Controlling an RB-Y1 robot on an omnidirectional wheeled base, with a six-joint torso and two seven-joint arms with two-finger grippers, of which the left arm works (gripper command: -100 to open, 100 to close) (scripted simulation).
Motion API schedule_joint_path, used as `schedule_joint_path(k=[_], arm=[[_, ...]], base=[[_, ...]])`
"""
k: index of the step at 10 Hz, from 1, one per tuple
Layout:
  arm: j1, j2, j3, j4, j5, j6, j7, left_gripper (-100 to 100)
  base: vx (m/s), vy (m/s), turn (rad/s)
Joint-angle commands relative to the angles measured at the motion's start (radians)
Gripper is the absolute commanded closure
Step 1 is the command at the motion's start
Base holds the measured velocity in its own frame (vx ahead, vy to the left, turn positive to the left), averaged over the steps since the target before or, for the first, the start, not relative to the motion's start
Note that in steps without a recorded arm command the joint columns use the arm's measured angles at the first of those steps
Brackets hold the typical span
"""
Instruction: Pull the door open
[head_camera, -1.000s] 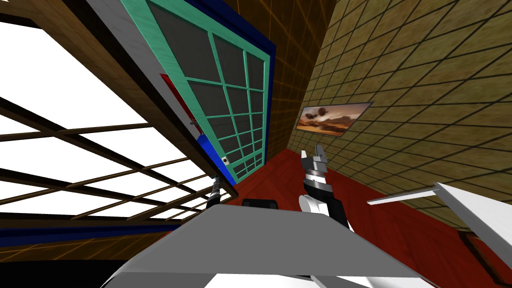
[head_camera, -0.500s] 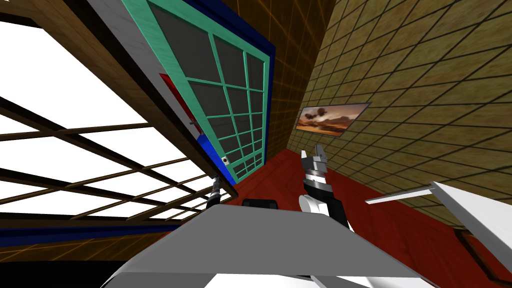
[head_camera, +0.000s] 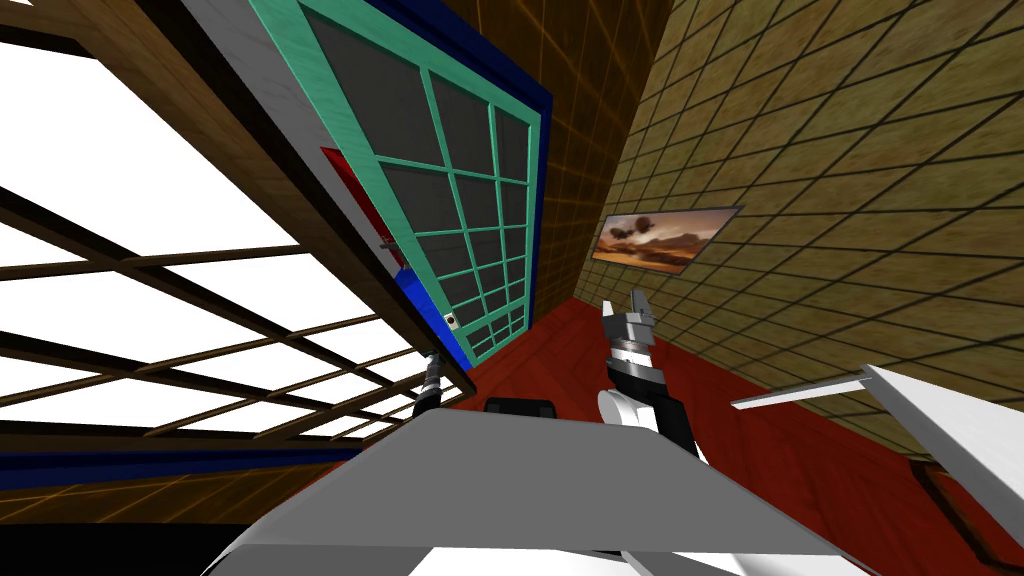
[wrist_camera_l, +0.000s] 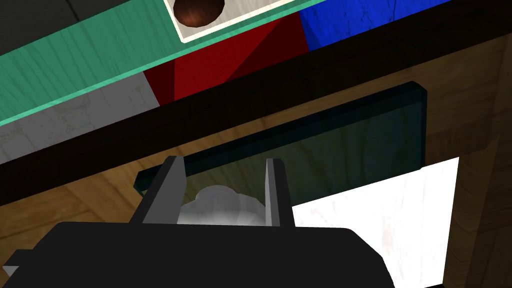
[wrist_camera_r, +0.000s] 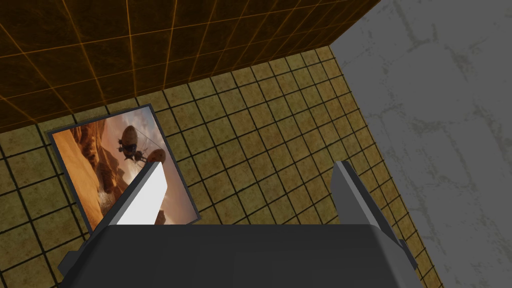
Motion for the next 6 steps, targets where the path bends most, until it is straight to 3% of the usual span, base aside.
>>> schedule_joint_path(k=[1, 6], arm=[[0.01, 0.001, 0.002, -0.008, -0.005, -0.003, 0.034, 100], [0.024, -0.001, -0.007, -0.021, -0.024, -0.009, 0.126, 100]], base=[[-0.003, -0.017, -0.024], [-0.018, -0.002, 0.013]])
